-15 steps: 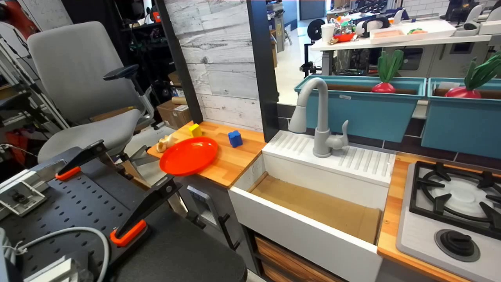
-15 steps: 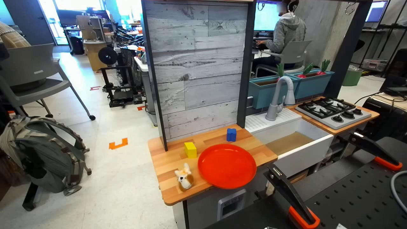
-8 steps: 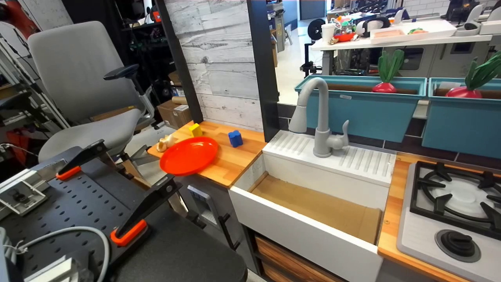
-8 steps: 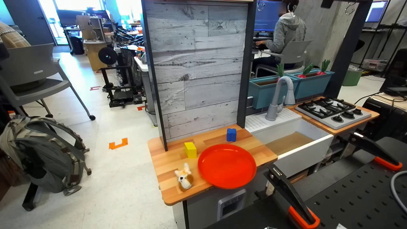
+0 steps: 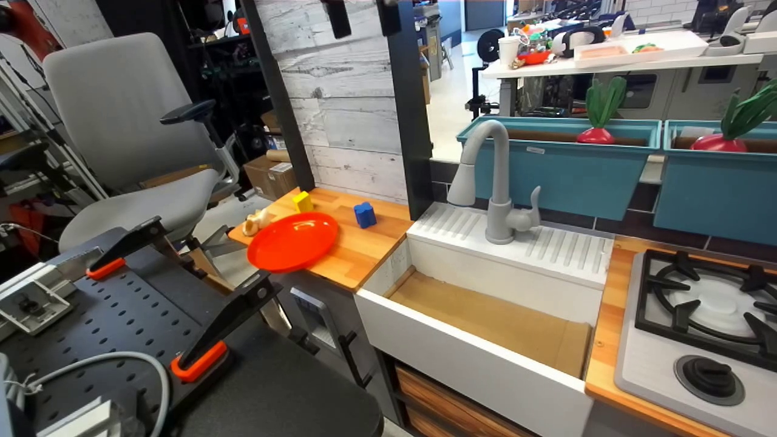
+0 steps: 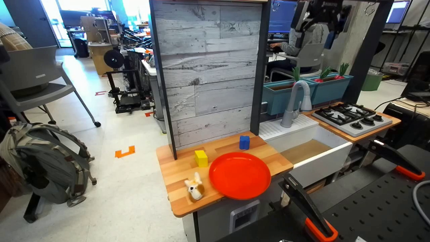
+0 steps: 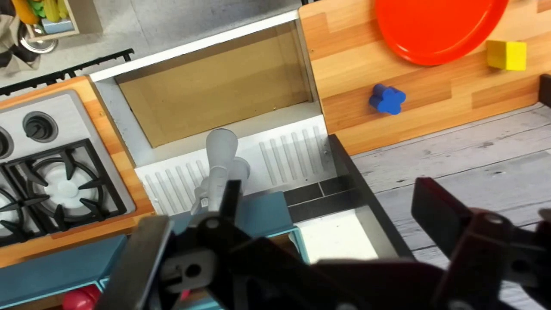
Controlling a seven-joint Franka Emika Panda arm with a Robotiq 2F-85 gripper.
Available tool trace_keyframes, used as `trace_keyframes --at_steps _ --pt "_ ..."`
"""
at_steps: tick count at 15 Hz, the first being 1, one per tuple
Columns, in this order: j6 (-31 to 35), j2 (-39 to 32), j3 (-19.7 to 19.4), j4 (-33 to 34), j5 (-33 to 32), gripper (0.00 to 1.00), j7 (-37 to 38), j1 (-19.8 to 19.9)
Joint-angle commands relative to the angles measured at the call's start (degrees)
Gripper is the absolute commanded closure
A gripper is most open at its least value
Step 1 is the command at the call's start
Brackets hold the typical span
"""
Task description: Turn the faucet to the left
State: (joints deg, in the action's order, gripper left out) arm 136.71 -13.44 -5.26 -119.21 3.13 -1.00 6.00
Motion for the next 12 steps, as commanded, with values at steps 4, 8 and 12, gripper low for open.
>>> trace_keyframes --at_steps 4,8,12 --pt "-4.3 -17.0 -0.6 16.5 0.2 0.00 -1.7 3.4" --pt "-7.4 -23.0 -0.7 22.4 -0.3 0.00 -1.7 4.6" --pt "-10.1 -27.8 -1.0 27.5 -0.4 0.00 -1.3 5.3"
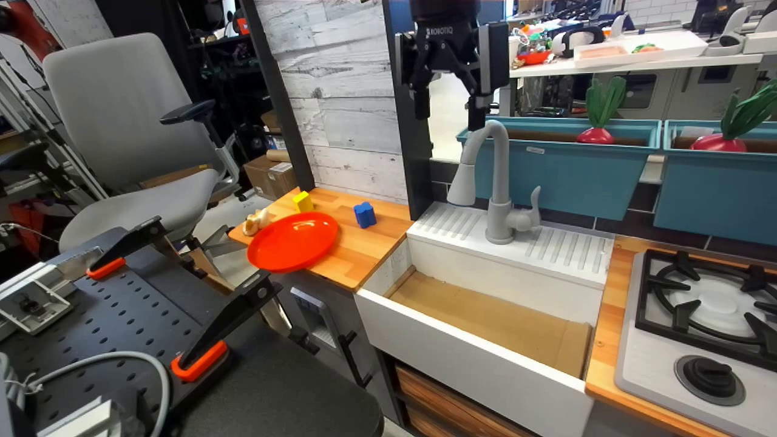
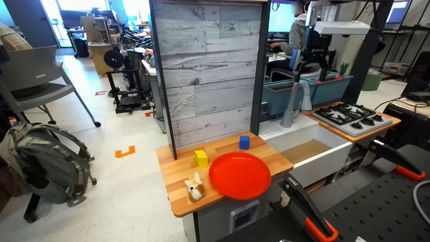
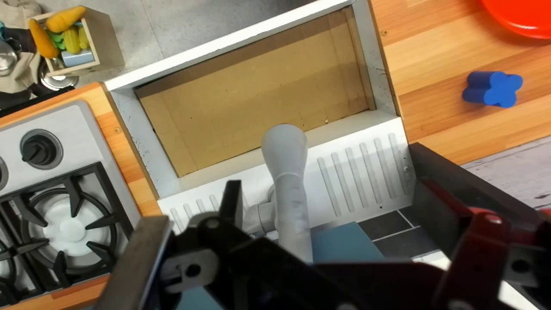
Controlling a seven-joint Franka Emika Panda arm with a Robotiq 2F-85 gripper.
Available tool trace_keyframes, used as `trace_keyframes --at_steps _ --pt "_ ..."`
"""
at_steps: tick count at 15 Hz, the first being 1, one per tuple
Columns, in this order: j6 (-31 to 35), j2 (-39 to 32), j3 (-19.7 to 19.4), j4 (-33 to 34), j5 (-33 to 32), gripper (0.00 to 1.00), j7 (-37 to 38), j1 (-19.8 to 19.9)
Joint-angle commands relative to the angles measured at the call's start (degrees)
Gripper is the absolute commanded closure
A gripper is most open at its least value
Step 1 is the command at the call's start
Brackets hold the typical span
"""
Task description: Turn the faucet to the left
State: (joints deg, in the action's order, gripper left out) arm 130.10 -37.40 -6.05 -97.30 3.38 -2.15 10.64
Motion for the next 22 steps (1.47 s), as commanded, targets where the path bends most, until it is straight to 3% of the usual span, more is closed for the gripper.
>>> trace_keyframes --at_steps 1,8,9,11,19,20,22 --pt "-3.9 -4.8 -0.2 6.7 -0.5 0.00 -0.2 0.8" --pt "-5.5 -9.9 -0.4 11.8 -1.1 0.00 -0.1 1.0" --pt "-4.2 -10.3 -0.2 11.9 -0.8 0.25 -0.2 1.2" --pt "-2.5 -10.6 -0.1 11.7 -0.9 0.32 -0.5 1.2" --pt "-2.8 -10.0 -0.4 10.0 -2.0 0.95 -0.1 0.7" --pt "-2.5 -10.1 -0.1 10.2 -1.2 0.98 0.5 0.9" --pt "-1.8 -10.6 0.5 11.2 1.4 0.94 3.2 1.2"
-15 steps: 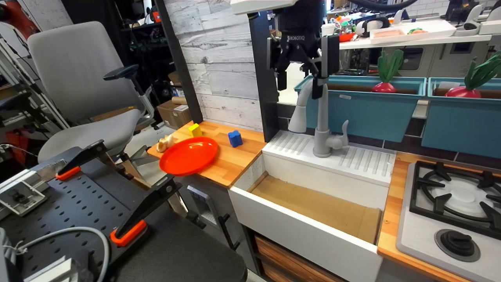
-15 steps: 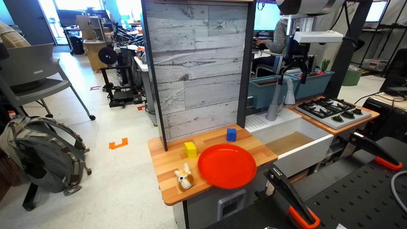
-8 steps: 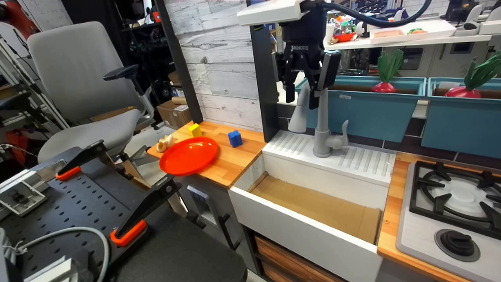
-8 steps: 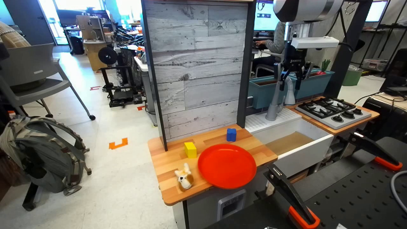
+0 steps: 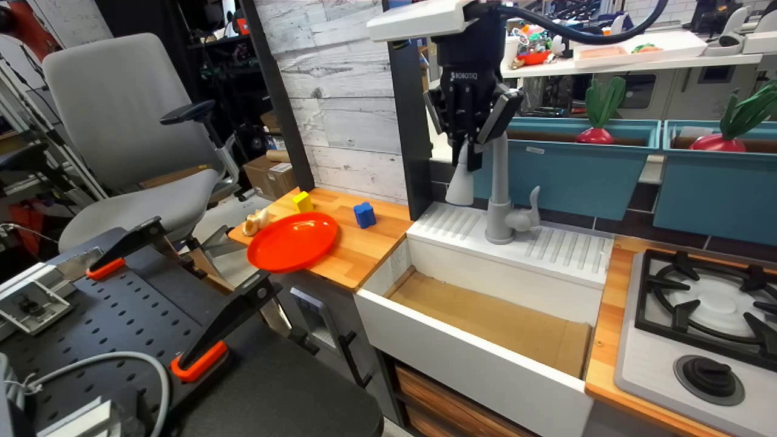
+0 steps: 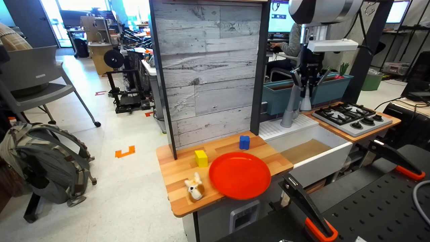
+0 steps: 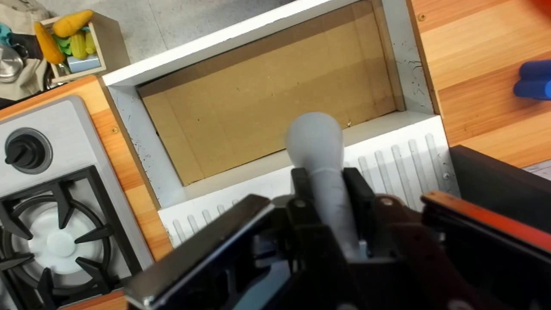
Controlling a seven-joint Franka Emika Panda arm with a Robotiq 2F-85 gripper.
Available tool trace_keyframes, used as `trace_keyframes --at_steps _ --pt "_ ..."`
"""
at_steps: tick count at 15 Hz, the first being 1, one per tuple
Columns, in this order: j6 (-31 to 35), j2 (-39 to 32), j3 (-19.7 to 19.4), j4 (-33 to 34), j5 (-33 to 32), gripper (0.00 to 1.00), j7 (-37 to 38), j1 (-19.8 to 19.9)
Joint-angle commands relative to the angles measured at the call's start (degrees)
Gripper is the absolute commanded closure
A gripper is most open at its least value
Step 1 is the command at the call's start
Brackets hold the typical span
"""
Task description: Turn the faucet to the left
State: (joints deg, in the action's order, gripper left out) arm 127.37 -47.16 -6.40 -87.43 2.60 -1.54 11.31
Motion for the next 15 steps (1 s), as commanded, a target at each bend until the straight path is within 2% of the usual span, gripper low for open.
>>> trace_keyframes --at_steps 1,11,15 --pt "1.0 -1.1 0.9 1.7 3.0 0.94 3.9 0.4" --pt "1.8 -3.4 4.2 6.1 12.4 0.94 13.0 1.1" --pt "4.4 -3.8 4.7 6.5 15.5 0.94 16.2 0.8"
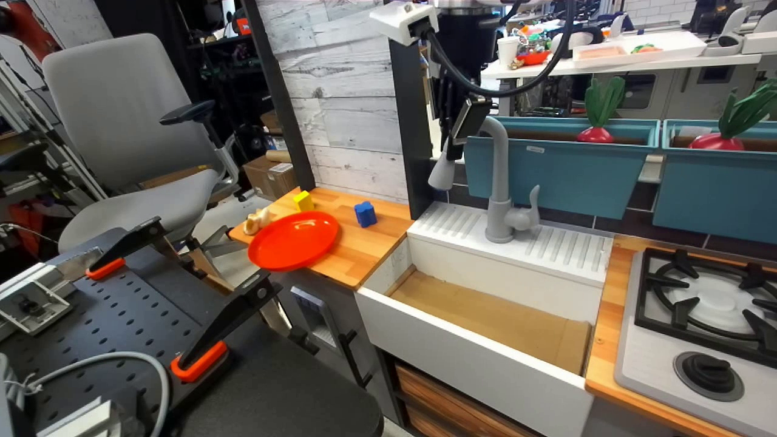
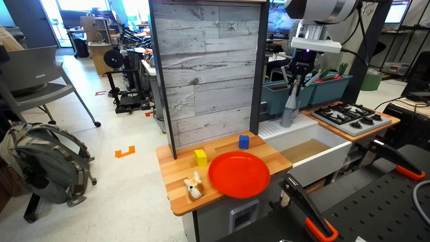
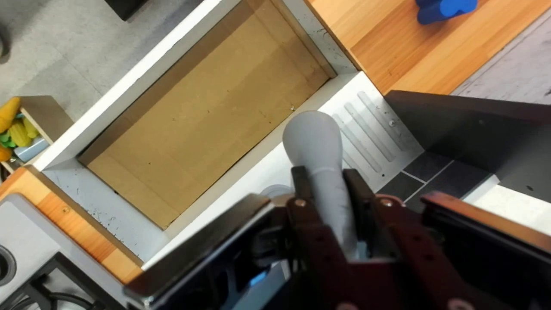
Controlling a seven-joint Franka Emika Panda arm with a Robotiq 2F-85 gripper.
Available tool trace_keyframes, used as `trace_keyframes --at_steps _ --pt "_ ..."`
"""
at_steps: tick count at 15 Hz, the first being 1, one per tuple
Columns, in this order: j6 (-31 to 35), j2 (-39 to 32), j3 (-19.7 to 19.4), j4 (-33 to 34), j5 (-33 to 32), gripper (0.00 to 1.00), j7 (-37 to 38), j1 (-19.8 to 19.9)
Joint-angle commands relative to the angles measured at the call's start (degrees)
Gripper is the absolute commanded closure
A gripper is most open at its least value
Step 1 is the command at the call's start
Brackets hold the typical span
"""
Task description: Turn the faucet to the left
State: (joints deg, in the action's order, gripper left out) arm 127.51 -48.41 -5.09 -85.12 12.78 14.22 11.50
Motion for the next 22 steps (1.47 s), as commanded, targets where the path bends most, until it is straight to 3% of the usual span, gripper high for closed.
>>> trace_keyframes --at_steps 1,16,18,20,22 --pt "5.2 -2.6 3.3 4.0 5.6 0.94 1.0 0.5" --pt "15.4 -1.8 2.2 -1.0 3.1 0.92 2.7 -1.8" --pt "16.1 -1.8 2.4 -1.0 3.2 0.50 2.7 -1.8" --pt "20.9 -2.5 3.5 -1.1 3.7 0.47 1.3 -1.6" --pt "26.4 -3.5 4.6 -1.4 3.9 0.34 -0.1 -1.3"
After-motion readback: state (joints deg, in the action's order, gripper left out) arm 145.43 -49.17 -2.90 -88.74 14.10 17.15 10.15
